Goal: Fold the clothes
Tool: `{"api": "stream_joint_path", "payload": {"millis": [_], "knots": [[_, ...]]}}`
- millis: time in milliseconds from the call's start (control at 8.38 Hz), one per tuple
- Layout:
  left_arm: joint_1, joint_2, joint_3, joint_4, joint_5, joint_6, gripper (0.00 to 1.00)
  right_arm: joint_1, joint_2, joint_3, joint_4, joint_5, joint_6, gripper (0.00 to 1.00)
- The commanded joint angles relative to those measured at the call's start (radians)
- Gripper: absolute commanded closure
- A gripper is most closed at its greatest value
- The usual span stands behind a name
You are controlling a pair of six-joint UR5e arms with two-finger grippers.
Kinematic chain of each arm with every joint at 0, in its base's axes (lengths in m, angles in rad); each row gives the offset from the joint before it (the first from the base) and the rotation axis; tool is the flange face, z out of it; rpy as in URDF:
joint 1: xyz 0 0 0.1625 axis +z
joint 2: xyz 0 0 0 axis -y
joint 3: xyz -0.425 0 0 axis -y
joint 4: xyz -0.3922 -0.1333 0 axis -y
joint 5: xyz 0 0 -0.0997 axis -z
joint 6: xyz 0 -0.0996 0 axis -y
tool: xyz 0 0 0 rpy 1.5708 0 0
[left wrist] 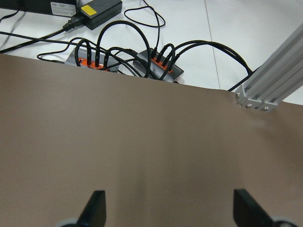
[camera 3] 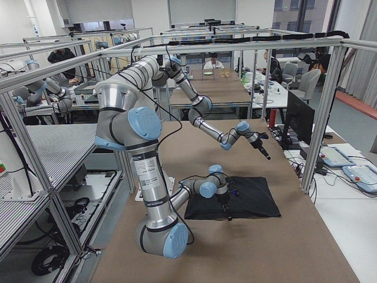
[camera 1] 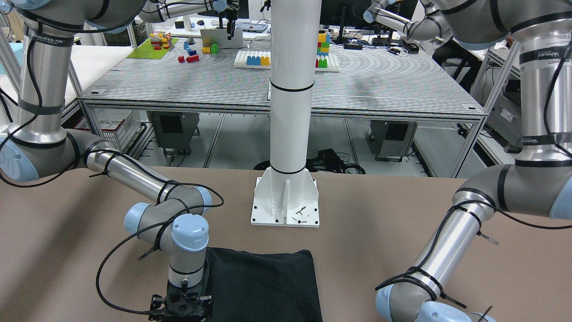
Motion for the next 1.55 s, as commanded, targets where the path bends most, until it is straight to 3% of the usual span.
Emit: {"api": "stream_joint_path", "payload": {"millis": [0, 358, 716, 835, 954, 1193, 1432], "knots": [[0.001, -0.004, -0.006, 0.002, 0.004, -0.006, 0.05, 0.117, -0.107, 0.008, 0.082, 0.016, -0.16, 0.06], [0.007, -0.011, -0.003, 0.004, 0.005, -0.004, 0.05, 0.22, -0.119, 0.092, 0.084, 0.203, -0.183, 0.06], [0.006, -0.013, 0.0, 0.002, 0.005, 0.003, 0.05, 0.212, 0.058, 0.013, 0.109, 0.188, -0.037, 0.06], [0.004, -0.011, -0.001, 0.002, 0.005, 0.005, 0.05, 0.212, 0.116, -0.031, 0.174, 0.196, 0.046, 0.06], [0.003, -0.013, -0.001, 0.002, 0.004, 0.005, 0.05, 0.211, 0.125, -0.079, 0.354, 0.229, 0.179, 0.06], [-0.008, -0.011, 0.0, 0.002, 0.004, 0.006, 0.05, 0.158, 0.176, -0.274, 0.658, 0.245, 0.332, 0.06], [-0.02, -0.011, 0.002, 0.002, 0.004, 0.008, 0.05, 0.133, 0.16, -0.351, 0.756, 0.245, 0.349, 0.06]]}}
